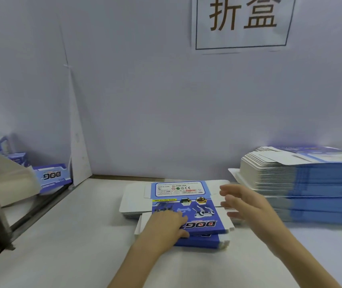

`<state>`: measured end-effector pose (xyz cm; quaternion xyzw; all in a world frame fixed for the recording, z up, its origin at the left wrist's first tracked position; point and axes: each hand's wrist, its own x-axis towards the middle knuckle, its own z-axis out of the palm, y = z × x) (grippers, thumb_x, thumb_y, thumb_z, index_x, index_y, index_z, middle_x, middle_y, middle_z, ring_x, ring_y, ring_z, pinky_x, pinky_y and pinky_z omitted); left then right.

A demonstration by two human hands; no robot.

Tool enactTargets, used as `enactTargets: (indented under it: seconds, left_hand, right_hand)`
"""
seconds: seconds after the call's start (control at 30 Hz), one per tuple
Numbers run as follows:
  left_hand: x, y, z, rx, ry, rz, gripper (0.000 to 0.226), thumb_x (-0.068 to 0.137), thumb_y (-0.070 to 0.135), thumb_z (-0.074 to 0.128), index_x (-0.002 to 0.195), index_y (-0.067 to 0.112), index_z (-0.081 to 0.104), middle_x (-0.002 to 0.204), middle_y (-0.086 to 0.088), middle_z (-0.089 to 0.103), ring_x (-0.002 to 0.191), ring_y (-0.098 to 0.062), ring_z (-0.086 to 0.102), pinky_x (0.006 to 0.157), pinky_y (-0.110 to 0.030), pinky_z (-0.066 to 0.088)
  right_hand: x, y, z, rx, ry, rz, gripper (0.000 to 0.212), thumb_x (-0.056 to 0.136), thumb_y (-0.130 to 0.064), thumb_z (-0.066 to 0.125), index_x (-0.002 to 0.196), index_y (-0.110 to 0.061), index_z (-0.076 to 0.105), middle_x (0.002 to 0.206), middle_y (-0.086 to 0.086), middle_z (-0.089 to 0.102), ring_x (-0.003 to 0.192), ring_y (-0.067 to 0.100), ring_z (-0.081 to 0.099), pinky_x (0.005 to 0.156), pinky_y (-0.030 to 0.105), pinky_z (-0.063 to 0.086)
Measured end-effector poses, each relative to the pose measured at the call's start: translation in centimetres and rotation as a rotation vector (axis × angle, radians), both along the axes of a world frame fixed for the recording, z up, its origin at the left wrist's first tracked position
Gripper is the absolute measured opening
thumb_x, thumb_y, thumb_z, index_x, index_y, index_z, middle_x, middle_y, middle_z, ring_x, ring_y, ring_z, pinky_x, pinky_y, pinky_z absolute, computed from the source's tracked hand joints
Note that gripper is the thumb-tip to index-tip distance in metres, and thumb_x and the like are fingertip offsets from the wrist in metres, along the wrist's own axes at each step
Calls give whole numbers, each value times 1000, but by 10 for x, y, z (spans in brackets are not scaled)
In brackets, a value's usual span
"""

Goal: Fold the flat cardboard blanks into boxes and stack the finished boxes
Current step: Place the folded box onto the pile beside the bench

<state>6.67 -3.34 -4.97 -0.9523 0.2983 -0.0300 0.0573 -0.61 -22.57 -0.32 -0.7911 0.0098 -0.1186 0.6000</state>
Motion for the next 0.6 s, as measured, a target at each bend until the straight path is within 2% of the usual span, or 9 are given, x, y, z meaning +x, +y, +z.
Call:
enactTargets:
  seconds: [0.13,0.27,0.4,0.43,0.5,0.53,0.6]
  left_hand:
    - [-2,-5,-3,101,-97,-34,32,105,29,35,130,10,42,132,-12,50,114,-31,53,76,-36,38]
    - [-5,-10,-4,14,-161,-28,24,102,16,39,124,13,46,122,-10,58,108,-30,57,72,-33,32]
    - [-11,-15,-6,-65,-222,-36,23,102,18,42,123,16,48,118,-4,62,104,-24,60,76,-33,41]
    - [-14,-14,-4,-108,-273,-49,21,96,17,52,117,17,54,110,-2,65,96,-21,63,73,-31,43]
    - [-17,-11,2,-291,-397,-81,32,62,11,83,89,20,69,75,6,68,65,-12,65,53,-23,45]
    - [-16,-8,6,-402,-466,-110,36,48,7,86,77,22,71,62,9,66,53,-10,62,45,-20,42]
    - [-16,-3,16,-599,-565,-133,26,51,8,78,72,24,75,57,11,66,48,-11,61,42,-17,40]
  right_hand:
    - [-1,-3,1,42,-10,-11,21,99,-6,51,110,-18,64,107,0,70,95,17,67,76,29,54]
    - [0,-5,1,60,-53,-23,21,98,-4,51,109,-17,64,103,2,71,94,18,67,75,28,54]
    - [2,-8,-2,51,-86,-34,23,98,-3,51,107,-19,64,101,1,72,94,16,67,73,25,54]
    - [2,-9,-3,52,-89,-34,23,98,-2,51,107,-19,64,101,2,72,95,17,67,73,25,54]
    - [3,-10,-4,55,-113,-49,24,97,0,52,105,-19,65,100,3,72,94,20,67,76,31,53]
    - [3,-10,-4,69,-137,-67,26,96,1,52,104,-19,66,99,3,72,91,20,66,78,34,53]
    - [3,-10,-4,104,-203,-127,30,95,2,52,102,-23,66,98,0,72,85,19,67,75,35,53]
